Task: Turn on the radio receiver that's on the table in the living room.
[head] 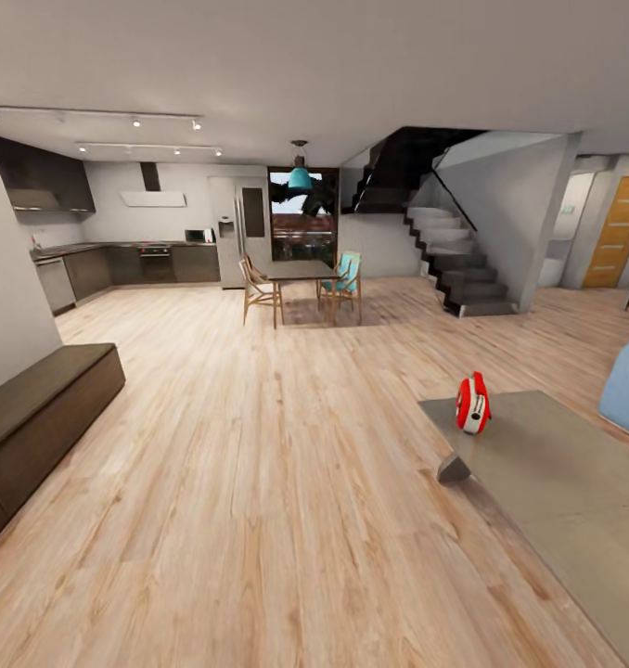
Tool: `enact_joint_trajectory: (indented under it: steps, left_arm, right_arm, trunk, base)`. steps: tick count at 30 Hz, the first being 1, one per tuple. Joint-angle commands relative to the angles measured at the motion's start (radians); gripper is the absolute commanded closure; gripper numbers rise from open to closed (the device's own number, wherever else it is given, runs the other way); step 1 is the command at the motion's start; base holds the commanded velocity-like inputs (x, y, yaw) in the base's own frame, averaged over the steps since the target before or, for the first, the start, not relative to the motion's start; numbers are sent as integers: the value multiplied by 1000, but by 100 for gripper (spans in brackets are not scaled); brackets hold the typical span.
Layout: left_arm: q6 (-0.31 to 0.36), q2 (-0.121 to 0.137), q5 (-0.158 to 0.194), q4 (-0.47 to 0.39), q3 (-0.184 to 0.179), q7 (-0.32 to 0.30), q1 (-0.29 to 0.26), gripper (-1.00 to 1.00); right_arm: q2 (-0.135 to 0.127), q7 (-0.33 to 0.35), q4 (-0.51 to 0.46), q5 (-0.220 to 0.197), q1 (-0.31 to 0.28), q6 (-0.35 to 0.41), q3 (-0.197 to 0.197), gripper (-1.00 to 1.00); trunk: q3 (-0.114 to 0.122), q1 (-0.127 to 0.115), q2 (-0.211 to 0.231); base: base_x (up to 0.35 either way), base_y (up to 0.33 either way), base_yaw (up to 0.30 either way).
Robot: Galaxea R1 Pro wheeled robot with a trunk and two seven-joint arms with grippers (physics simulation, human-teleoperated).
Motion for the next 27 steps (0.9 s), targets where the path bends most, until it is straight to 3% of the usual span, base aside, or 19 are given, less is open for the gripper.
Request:
enact_joint_trajectory:
  steps: [1, 27]
  left_arm:
    - [0, 0, 0, 0, 0, 0, 0, -100]
    - [0, 0, 0, -1, 0, 0, 0, -100]
  right_arm:
    - [0, 0, 0, 0, 0, 0, 0, -100]
    - [0, 0, 0, 0, 0, 0, 0, -100]
  trunk:
    - [0, 0, 0]
    - [0, 0, 0]
  base:
    - [322, 106, 0]
    - [322, 106, 0]
